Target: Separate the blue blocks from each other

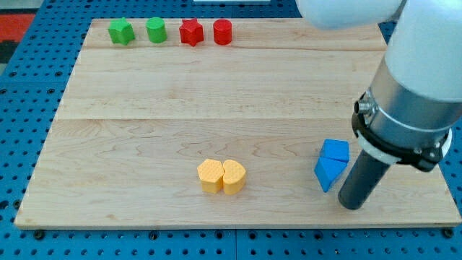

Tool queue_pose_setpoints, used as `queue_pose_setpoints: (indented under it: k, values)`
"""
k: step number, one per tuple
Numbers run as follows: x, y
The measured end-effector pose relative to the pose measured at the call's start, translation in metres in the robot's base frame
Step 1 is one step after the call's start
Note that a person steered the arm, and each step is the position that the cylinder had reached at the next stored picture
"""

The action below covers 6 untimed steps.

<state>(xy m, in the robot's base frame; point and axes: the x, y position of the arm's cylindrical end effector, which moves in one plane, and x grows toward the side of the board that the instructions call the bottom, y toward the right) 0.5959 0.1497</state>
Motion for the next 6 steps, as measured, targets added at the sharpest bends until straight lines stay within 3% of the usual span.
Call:
queue_pose_setpoints:
  k: [1,2,6]
  values:
    - [0.006,-0.028]
    - [-0.009,-0.02]
    - [-0.105,0.016]
